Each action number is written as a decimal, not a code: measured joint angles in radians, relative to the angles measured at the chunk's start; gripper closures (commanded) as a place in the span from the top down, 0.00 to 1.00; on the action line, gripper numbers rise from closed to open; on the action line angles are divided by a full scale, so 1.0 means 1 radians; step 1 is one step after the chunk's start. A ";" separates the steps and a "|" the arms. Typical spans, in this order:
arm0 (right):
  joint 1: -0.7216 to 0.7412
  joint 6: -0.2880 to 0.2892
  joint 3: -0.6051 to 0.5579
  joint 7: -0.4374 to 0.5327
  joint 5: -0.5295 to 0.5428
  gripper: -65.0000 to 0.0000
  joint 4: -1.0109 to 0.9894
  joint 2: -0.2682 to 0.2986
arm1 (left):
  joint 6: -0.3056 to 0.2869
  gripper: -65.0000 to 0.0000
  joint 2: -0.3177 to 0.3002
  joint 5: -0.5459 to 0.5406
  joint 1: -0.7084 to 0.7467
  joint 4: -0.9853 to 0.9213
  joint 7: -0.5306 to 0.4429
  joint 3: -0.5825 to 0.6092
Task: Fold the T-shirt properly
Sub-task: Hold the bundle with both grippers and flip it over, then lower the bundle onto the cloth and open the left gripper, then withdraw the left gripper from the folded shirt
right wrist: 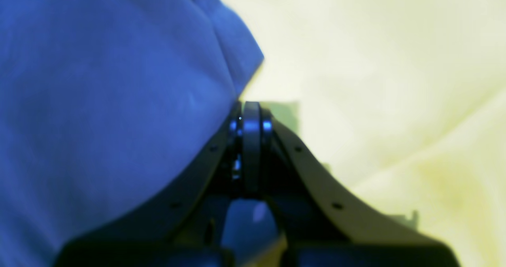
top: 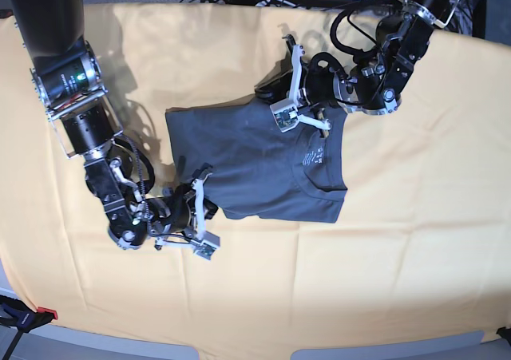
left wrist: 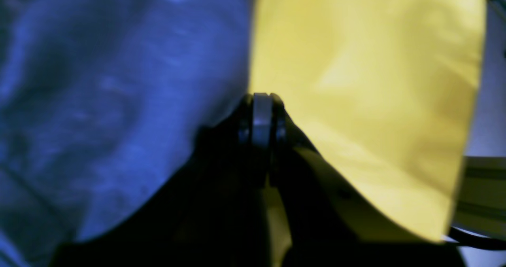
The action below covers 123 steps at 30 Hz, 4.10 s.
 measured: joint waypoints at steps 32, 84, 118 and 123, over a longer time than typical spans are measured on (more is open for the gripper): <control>-0.792 -0.166 0.396 -0.084 0.117 0.00 0.774 0.086 | -0.141 0.00 0.008 0.467 -0.425 -0.573 -0.639 0.004; -0.855 -0.003 0.462 0.120 -0.012 0.00 0.944 -0.010 | -0.119 0.00 0.121 -1.023 -0.342 -0.440 0.592 -0.050; -0.836 -0.170 0.462 0.162 -0.239 0.00 0.886 -0.020 | -0.122 0.00 -0.154 -1.031 -0.213 -0.108 0.595 -0.082; -0.811 -0.253 0.463 0.165 -0.301 0.00 0.798 -0.026 | -0.122 0.00 -0.174 -0.958 -0.210 -0.100 0.560 -0.189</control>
